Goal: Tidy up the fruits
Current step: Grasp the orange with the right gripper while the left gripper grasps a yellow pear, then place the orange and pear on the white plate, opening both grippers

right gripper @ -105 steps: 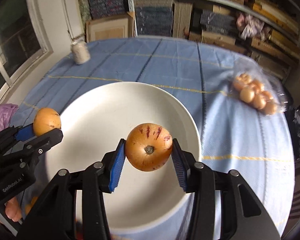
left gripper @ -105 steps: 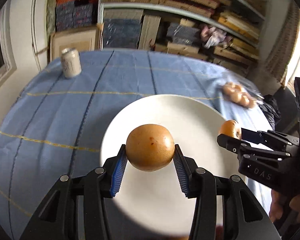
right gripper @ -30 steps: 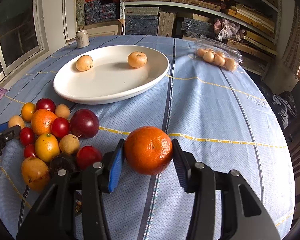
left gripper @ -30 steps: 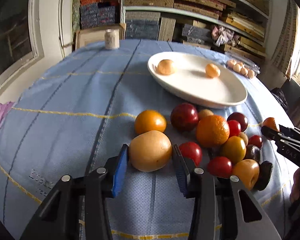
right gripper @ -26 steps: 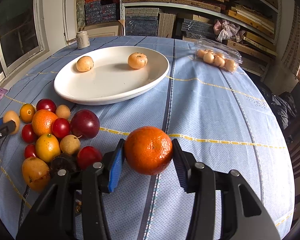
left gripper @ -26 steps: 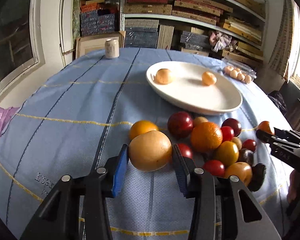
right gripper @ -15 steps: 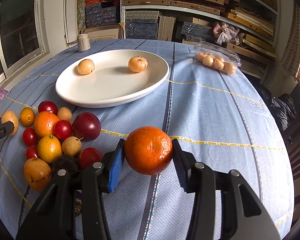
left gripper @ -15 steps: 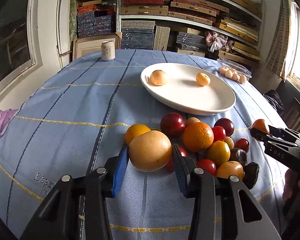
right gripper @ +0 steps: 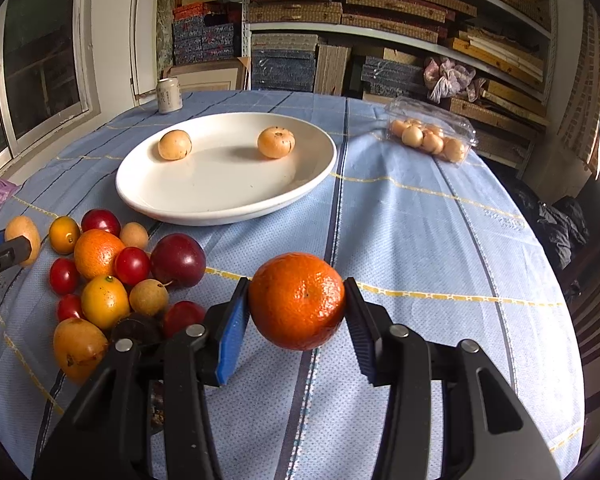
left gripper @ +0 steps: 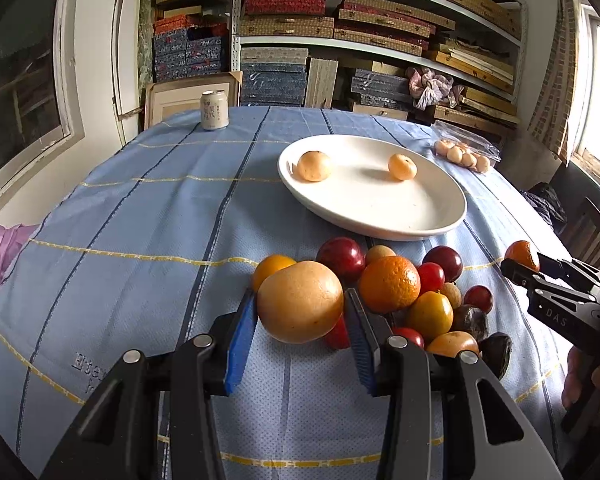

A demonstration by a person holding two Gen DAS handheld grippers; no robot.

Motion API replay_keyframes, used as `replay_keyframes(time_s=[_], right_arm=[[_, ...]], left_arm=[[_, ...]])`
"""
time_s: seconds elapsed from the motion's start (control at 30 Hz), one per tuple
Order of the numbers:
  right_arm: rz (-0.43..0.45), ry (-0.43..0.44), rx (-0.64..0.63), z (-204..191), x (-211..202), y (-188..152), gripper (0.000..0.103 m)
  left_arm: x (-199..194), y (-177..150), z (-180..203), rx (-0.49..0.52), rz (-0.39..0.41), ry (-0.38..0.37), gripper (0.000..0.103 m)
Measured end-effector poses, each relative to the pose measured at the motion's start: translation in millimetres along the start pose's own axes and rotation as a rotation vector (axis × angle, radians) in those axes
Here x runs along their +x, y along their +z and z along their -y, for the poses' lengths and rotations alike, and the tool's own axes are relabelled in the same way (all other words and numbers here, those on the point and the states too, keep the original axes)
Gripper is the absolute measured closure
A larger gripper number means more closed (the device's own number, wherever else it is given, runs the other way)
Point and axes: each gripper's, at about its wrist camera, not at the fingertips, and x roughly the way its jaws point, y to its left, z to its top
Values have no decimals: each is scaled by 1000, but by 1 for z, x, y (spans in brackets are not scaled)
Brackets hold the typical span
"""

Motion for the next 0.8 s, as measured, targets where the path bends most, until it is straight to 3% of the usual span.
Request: replay_keyframes(time_s=[0.5,0.8], right_arm=[[13,25,-4,-6,-28,-2,58],[16,70,3,-5,-36,31,58]], left_arm=[[-15,1,1,8,24,-4,59],[-15,29,14,44,36,-27,59]])
